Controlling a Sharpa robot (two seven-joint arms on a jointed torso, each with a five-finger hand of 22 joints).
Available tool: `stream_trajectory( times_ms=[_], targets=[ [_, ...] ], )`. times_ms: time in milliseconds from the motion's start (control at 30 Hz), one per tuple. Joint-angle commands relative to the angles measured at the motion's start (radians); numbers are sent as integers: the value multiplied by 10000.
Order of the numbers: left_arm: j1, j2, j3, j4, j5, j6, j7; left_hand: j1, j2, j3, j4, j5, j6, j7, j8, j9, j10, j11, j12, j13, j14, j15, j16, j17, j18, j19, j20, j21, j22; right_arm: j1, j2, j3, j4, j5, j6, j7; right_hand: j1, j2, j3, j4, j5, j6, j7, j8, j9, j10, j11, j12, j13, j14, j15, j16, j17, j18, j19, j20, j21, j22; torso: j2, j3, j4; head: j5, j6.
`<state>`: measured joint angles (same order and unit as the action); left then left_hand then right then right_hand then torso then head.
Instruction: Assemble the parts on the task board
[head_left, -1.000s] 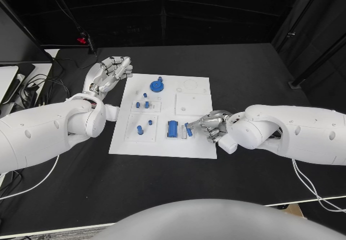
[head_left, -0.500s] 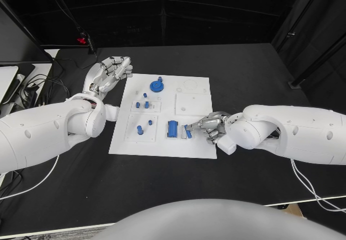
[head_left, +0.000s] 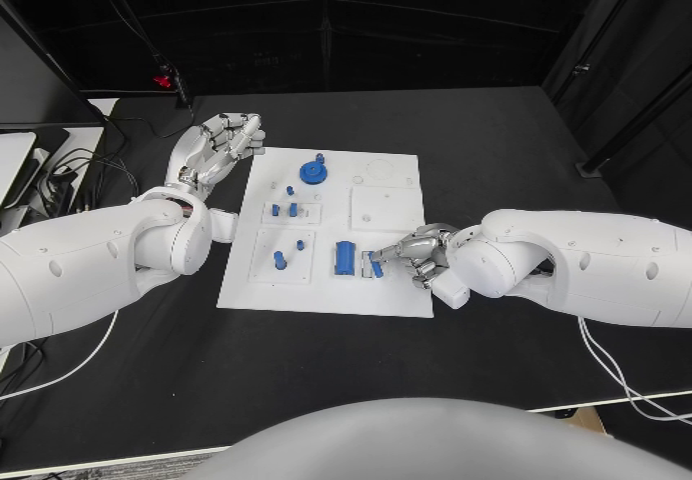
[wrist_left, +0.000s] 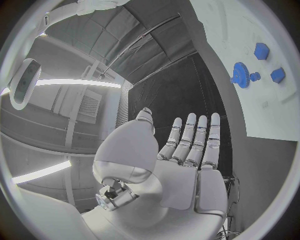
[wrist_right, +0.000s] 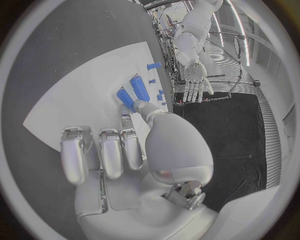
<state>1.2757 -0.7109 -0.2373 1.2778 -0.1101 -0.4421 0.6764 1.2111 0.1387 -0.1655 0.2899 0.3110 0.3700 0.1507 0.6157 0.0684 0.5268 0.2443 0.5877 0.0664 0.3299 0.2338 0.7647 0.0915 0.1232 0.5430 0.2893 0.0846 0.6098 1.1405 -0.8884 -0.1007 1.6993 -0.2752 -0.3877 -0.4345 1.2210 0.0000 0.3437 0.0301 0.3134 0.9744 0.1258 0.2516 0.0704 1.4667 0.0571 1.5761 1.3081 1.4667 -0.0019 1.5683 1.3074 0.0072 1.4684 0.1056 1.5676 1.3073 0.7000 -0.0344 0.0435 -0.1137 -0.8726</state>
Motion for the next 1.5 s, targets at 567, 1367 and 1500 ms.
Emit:
stream_trajectory(
  times_ms=[567, 1367, 1500],
  targets=[
    [14, 29, 10, 2, 13, 88, 73, 88, 32, -60, 16, 61, -54, 1364, 56, -16, -6, -15, 56, -10, -47, 11, 36, -7, -75, -66, -3, 30, -8, 11, 196, 1, 15, -629, -575, -358, -123, -10, -153, 30, -124, 144, -6, -106, 0, 1041, -31, -53, 2627, 1041, -51, 25, 2634, -72, 1024, -37, 32, 2635, 3, -1, -6, 7, 0],
    [14, 36, 10, -7, 13, 97, 58, 88, 32, -60, 16, 61, -54, 1364, 56, -16, -6, -15, 56, -10, -47, 11, 36, -7, -75, -66, -3, 30, -8, 12, 355, 2, -18, -1388, -507, -853, -374, -367, -928, 166, -927, 426, 27, -465, 15, 1041, -9, -53, 2627, 1041, -45, 25, 2634, -68, 1015, -34, 16, 2629, 6, -3, -3, 9, 0],
    [14, 41, 10, -10, 13, 101, 57, 88, 32, -60, 16, 61, -54, 1364, 56, -16, -6, -15, 56, -10, -47, 11, 36, -7, -75, -66, -3, 30, -8, 12, 371, 3, -21, -1628, -461, -957, -395, -475, -1160, 188, -1267, 457, 76, -572, 16, 1041, 30, -53, 2627, 1041, -15, 25, 2634, -62, 1003, -13, -6, 2620, 4, -3, 1, 10, 0]
  ],
)
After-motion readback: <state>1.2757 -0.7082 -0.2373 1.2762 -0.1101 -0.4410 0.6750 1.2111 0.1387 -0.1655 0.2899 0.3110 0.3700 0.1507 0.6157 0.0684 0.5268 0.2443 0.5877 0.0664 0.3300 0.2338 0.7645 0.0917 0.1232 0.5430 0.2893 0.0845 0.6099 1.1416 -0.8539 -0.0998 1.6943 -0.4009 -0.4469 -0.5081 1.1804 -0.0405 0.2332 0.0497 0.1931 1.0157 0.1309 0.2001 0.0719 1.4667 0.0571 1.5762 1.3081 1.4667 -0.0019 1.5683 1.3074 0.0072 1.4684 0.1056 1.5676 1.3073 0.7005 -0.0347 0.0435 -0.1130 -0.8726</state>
